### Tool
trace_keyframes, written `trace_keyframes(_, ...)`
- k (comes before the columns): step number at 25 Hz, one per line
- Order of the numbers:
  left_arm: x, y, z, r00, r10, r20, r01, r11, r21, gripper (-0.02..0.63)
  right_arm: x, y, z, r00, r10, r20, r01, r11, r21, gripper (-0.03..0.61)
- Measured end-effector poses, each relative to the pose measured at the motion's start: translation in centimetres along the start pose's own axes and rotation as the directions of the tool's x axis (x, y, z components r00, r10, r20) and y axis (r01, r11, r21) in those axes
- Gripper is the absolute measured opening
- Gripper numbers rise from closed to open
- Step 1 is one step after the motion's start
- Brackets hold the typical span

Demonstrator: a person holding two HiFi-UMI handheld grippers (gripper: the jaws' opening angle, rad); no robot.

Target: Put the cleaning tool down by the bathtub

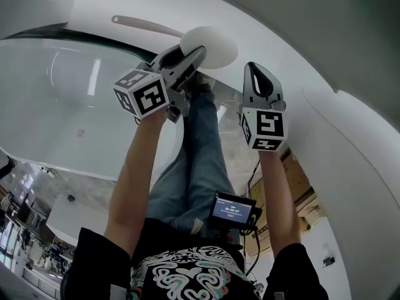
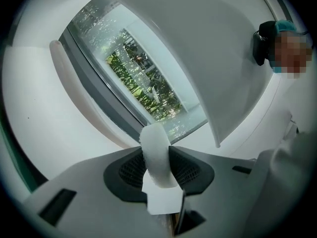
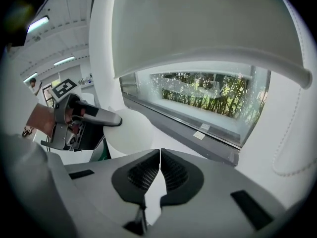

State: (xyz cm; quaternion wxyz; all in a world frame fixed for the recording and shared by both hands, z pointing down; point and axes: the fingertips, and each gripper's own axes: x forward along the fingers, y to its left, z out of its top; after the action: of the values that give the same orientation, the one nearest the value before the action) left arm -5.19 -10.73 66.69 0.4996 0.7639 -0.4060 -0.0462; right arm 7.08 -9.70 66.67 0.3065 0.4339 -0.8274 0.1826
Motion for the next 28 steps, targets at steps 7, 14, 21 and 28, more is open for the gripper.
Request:
trace_keyframes(7,2.5,1.7,-1.4,0.998,0.04,-0.039,-0.042,0.998,-0.04,0.141,1.4,-1.7,-2.0,1.0,-0.013,-0.024,0.013,1.0,0.018,0.028)
trace_keyframes(14,5.7,2.4,-3.3,0.991,0.086,-0.101,-0.092,0.994,-0.054,0.141,1.4,-3.6,-3.1,0.999,-0.009,-0.037,0.01,0.999,0.034,0.028)
trace_keyframes(21,7.3,3.8,-3.9,0.983,0.107,-0.147,-0.118,0.99,-0.07,0.141,2.1,-3.7,-3.6,0.999,-0.004,-0.046,0.006,0.999,0.045,0.028)
trace_keyframes(28,8.3,4.9,-4.3,0.978,0.102,-0.179,-0.122,0.987,-0.103,0.141,2.3,-3.3,-3.8,0.999,-0.013,-0.032,0.015,0.999,0.05,0.028)
